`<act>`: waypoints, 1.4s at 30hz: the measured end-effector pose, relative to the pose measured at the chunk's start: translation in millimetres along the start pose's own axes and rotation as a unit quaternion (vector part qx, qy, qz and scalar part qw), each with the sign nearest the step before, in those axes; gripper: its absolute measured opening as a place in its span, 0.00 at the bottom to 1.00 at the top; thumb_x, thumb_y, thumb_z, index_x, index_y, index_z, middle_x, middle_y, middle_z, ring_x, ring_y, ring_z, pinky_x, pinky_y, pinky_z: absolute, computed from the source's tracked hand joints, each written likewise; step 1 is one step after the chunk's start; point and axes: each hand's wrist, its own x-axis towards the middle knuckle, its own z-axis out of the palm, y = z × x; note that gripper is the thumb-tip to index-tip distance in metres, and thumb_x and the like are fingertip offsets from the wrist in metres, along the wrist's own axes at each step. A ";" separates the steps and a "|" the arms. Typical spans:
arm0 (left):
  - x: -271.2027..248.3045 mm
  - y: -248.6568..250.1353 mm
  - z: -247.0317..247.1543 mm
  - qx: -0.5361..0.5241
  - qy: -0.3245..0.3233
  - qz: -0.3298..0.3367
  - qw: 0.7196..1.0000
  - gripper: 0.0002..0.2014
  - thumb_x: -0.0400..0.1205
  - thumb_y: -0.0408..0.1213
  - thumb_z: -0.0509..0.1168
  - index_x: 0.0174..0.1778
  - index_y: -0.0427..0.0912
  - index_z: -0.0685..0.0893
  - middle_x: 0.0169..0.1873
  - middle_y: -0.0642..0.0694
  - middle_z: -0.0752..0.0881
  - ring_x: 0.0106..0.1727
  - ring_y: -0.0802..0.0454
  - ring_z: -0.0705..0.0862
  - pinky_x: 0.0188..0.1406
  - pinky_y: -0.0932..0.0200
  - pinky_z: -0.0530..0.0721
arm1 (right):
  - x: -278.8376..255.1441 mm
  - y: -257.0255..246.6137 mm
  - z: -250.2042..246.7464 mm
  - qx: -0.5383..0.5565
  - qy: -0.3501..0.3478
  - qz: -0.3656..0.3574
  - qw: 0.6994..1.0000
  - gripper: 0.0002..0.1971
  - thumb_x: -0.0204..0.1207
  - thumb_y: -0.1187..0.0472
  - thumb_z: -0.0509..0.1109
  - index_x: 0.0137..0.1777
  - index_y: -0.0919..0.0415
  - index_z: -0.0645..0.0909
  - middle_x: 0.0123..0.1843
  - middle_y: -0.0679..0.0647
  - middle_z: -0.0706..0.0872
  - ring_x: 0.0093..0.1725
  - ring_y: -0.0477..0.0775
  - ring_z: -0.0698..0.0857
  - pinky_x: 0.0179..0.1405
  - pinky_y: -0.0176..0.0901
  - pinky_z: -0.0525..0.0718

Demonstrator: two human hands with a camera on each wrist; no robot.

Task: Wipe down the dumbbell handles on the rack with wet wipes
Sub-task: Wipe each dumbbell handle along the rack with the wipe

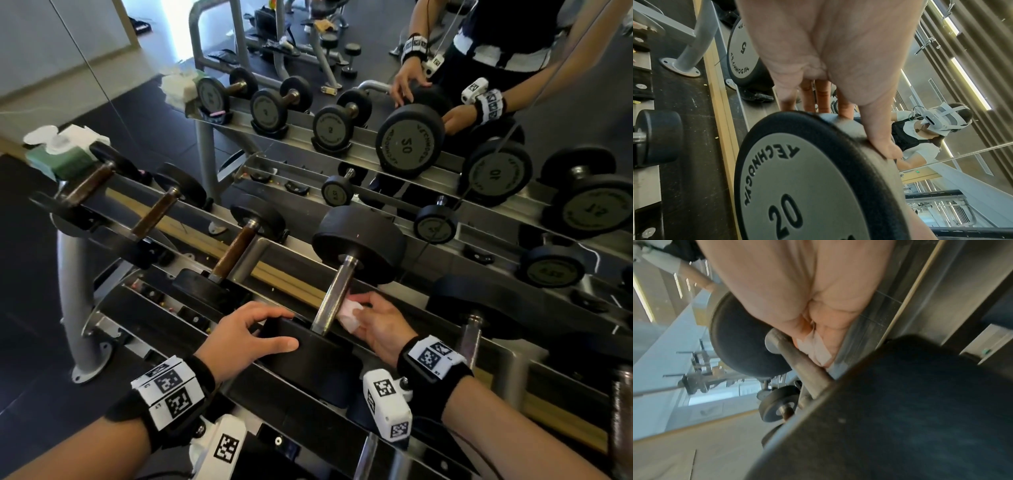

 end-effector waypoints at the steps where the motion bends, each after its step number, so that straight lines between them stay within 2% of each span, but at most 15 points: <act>1: 0.3 -0.5 -0.2 0.003 0.000 -0.001 1.000 0.25 0.67 0.57 0.75 0.62 0.67 0.83 0.63 0.63 0.78 0.65 0.63 0.77 0.58 0.68 0.77 | -1.2 0.5 -1.3 -0.017 -0.008 0.005 1.000 0.12 0.83 0.76 0.60 0.56 0.62 0.80 0.63 0.68 0.83 0.56 0.62 0.87 0.47 0.47 0.89; 4: 1.4 -1.5 -0.8 0.002 0.001 -0.005 1.000 0.25 0.67 0.56 0.76 0.62 0.67 0.84 0.63 0.64 0.78 0.66 0.64 0.77 0.59 0.68 0.76 | 6.4 -9.9 -1.3 0.050 0.005 0.001 0.999 0.12 0.84 0.77 0.57 0.53 0.63 0.79 0.58 0.67 0.83 0.51 0.59 0.86 0.37 0.42 0.90; 7: 1.7 -0.8 -0.3 0.001 0.003 -0.007 1.000 0.25 0.67 0.55 0.76 0.62 0.66 0.84 0.63 0.64 0.79 0.66 0.64 0.77 0.60 0.67 0.77 | 13.7 -18.4 3.3 0.152 0.032 -0.010 0.988 0.11 0.85 0.76 0.56 0.52 0.64 0.77 0.55 0.64 0.83 0.51 0.58 0.85 0.43 0.46 0.90; 10: 1.0 0.9 -0.8 0.004 0.001 -0.011 1.000 0.26 0.66 0.57 0.75 0.61 0.67 0.84 0.63 0.65 0.79 0.65 0.64 0.78 0.55 0.70 0.77 | 6.9 -4.8 3.8 0.090 0.009 0.008 0.996 0.09 0.85 0.75 0.58 0.56 0.65 0.77 0.59 0.65 0.84 0.54 0.59 0.86 0.48 0.47 0.87; 13: 0.8 3.6 -1.7 0.003 -0.001 -0.013 1.000 0.26 0.64 0.58 0.75 0.60 0.67 0.84 0.61 0.64 0.79 0.64 0.62 0.79 0.53 0.69 0.80 | 0.5 3.6 0.2 -0.011 -0.016 0.029 0.999 0.09 0.84 0.74 0.60 0.54 0.63 0.79 0.58 0.66 0.84 0.51 0.60 0.87 0.38 0.43 0.89; 17: 1.7 4.5 -2.1 0.010 0.008 -0.019 1.000 0.24 0.67 0.55 0.78 0.60 0.65 0.86 0.60 0.60 0.80 0.65 0.57 0.79 0.65 0.51 0.84 | 17.1 -13.8 -2.2 0.079 0.018 -0.011 0.997 0.10 0.85 0.75 0.57 0.51 0.63 0.78 0.54 0.65 0.84 0.50 0.58 0.86 0.41 0.45 0.91; 19: 1.6 5.3 -2.2 0.014 0.007 -0.020 1.000 0.24 0.67 0.55 0.79 0.60 0.64 0.86 0.60 0.59 0.80 0.65 0.57 0.79 0.67 0.46 0.83 | 24.1 -17.2 -0.1 0.131 0.031 -0.023 0.991 0.11 0.86 0.75 0.56 0.50 0.62 0.77 0.53 0.64 0.83 0.50 0.58 0.85 0.43 0.47 0.91; 23: 2.3 9.2 -3.2 0.021 0.003 -0.028 0.999 0.24 0.65 0.56 0.79 0.58 0.64 0.86 0.59 0.59 0.80 0.63 0.58 0.79 0.67 0.48 0.83 | 23.3 -0.1 1.5 0.058 0.006 0.003 0.998 0.10 0.85 0.75 0.58 0.50 0.63 0.77 0.56 0.66 0.84 0.51 0.59 0.87 0.45 0.47 0.87; 26: 5.1 13.1 -5.3 0.031 -0.009 -0.034 0.999 0.21 0.69 0.50 0.80 0.57 0.63 0.87 0.59 0.59 0.79 0.63 0.59 0.79 0.67 0.47 0.82 | 19.7 4.8 -1.4 -0.017 -0.017 0.034 0.999 0.09 0.84 0.75 0.59 0.51 0.63 0.78 0.56 0.67 0.84 0.50 0.61 0.87 0.39 0.46 0.90; 29: 6.9 16.2 -7.6 0.033 -0.025 -0.034 0.999 0.18 0.70 0.49 0.80 0.55 0.63 0.87 0.58 0.59 0.79 0.62 0.59 0.79 0.68 0.46 0.82 | 22.2 -7.1 -1.9 0.017 -0.008 0.029 0.999 0.09 0.85 0.75 0.57 0.51 0.64 0.76 0.53 0.67 0.82 0.47 0.60 0.86 0.31 0.44 0.91; 33: 9.0 16.3 -9.5 0.023 -0.039 -0.039 0.998 0.18 0.69 0.50 0.80 0.54 0.62 0.88 0.59 0.57 0.80 0.61 0.56 0.81 0.64 0.45 0.85 | 21.7 -14.3 4.4 0.079 0.025 0.023 0.996 0.10 0.86 0.75 0.55 0.50 0.64 0.75 0.50 0.64 0.82 0.47 0.59 0.85 0.39 0.47 0.91; 36: 10.5 15.9 -10.8 0.030 -0.049 -0.031 0.998 0.17 0.69 0.51 0.80 0.53 0.63 0.87 0.59 0.57 0.81 0.60 0.57 0.82 0.63 0.46 0.86 | 7.1 4.8 9.0 -0.093 -0.001 0.049 0.994 0.06 0.84 0.73 0.62 0.50 0.62 0.78 0.51 0.63 0.84 0.48 0.58 0.85 0.48 0.49 0.87; 38: 11.1 16.3 -11.8 0.027 -0.054 -0.034 0.998 0.17 0.69 0.51 0.80 0.52 0.63 0.87 0.59 0.57 0.81 0.60 0.56 0.83 0.62 0.46 0.87 | -1.1 10.6 9.8 -0.172 -0.009 0.059 0.983 0.07 0.83 0.72 0.63 0.49 0.60 0.79 0.47 0.61 0.84 0.45 0.57 0.84 0.45 0.47 0.85; 40: 11.2 16.3 -11.9 0.023 -0.054 -0.038 0.998 0.16 0.69 0.51 0.80 0.51 0.64 0.87 0.59 0.57 0.81 0.60 0.56 0.83 0.62 0.46 0.87 | -0.7 2.3 7.8 -0.126 -0.002 0.063 0.990 0.08 0.84 0.74 0.61 0.48 0.62 0.78 0.46 0.62 0.82 0.43 0.57 0.83 0.42 0.49 0.85; 42: 11.1 16.2 -12.0 0.025 -0.058 -0.037 0.997 0.16 0.69 0.51 0.80 0.51 0.65 0.87 0.60 0.57 0.80 0.62 0.55 0.82 0.63 0.44 0.86 | 5.5 -14.4 6.1 -0.013 0.024 0.040 0.999 0.08 0.85 0.76 0.57 0.52 0.66 0.75 0.48 0.64 0.81 0.43 0.58 0.83 0.40 0.49 0.88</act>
